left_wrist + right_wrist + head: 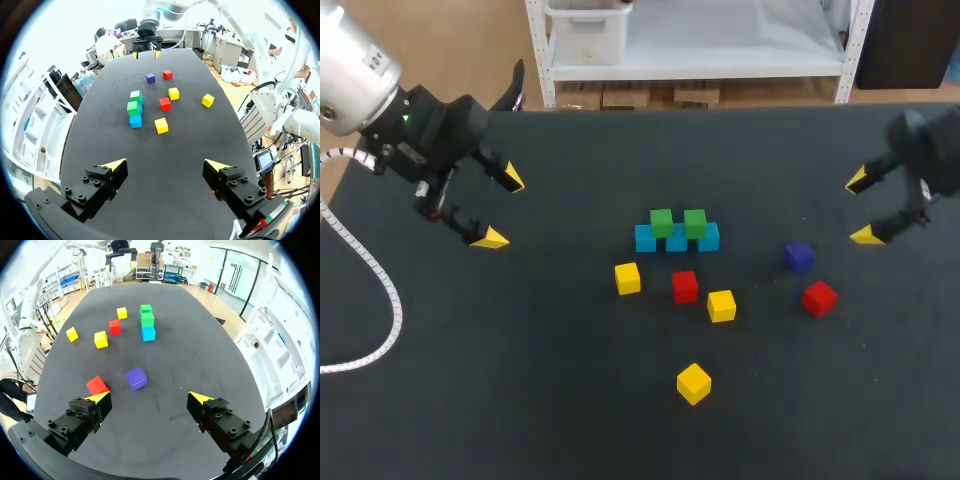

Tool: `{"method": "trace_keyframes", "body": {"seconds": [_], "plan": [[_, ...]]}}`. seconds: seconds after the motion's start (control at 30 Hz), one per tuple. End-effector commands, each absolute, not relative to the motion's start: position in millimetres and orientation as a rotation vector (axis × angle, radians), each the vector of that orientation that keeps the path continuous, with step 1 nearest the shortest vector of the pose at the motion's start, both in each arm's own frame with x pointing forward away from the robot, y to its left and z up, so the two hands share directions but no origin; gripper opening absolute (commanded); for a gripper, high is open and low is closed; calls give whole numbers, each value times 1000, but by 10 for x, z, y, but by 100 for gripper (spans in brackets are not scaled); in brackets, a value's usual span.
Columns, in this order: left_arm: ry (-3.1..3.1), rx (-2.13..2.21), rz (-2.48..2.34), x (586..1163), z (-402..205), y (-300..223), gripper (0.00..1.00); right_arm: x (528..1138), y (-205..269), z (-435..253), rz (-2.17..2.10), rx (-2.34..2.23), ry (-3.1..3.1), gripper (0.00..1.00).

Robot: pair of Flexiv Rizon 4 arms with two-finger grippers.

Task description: Place the blue cubes, place green cubes on the blue cubes, place the yellow cubes on the green cubes, then place the red cubes on the yellow cubes, and place purple cube on the red cubes.

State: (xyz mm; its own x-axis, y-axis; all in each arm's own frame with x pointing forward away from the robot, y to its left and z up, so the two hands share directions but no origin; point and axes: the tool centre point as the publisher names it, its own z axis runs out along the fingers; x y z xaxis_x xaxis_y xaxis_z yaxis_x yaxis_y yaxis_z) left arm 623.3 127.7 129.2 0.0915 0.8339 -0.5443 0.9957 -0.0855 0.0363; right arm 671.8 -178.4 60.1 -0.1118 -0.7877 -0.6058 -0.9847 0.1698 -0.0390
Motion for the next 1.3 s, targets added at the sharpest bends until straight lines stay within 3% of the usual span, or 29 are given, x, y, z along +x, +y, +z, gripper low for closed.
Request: {"method": "trace_keyframes", "body": {"seconds": [0.03,0.77,1.3], "plan": [[1794,1981,-552,6244,1288,1281,100,6698,-1829,607,536,-1664,1942,100],[1808,1963,-537,6235,1277,1267,100,6758,-1799,648,517,-1786,1933,100],[1806,1987,-480,6044,1305,954,100,6758,-1799,648,517,-1786,1933,100]]}}
